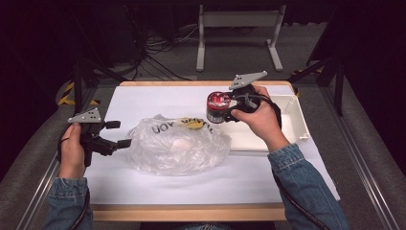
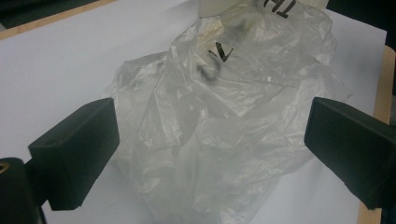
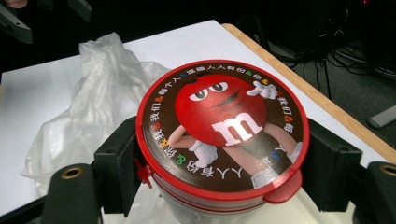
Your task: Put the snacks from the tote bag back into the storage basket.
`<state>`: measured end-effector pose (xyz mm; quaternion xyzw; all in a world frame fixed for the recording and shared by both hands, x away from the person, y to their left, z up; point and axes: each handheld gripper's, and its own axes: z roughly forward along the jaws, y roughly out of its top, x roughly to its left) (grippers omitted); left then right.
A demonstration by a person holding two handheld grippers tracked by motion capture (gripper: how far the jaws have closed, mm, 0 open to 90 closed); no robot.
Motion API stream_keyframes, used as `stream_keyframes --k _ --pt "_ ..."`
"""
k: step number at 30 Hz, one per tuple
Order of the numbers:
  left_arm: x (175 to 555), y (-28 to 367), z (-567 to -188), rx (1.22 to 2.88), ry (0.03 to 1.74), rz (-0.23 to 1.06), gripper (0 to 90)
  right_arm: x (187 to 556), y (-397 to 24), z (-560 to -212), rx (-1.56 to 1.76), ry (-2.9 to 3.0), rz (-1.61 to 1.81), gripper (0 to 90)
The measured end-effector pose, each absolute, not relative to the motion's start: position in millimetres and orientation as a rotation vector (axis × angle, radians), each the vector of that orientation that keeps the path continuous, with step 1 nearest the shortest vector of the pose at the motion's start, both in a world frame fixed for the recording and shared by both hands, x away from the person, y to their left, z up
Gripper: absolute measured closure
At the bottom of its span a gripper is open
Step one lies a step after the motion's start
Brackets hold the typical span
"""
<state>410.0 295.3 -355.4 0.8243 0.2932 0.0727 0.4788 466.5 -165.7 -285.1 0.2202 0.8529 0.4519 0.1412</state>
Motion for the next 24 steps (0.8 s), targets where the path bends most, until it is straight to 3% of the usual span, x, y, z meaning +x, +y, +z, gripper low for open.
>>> stream_keyframes --k 24 --pt "413 294 -359 2.016 0.683 0.191 4.2 504 -212 -304 0.719 2.434 1.243 25.4"
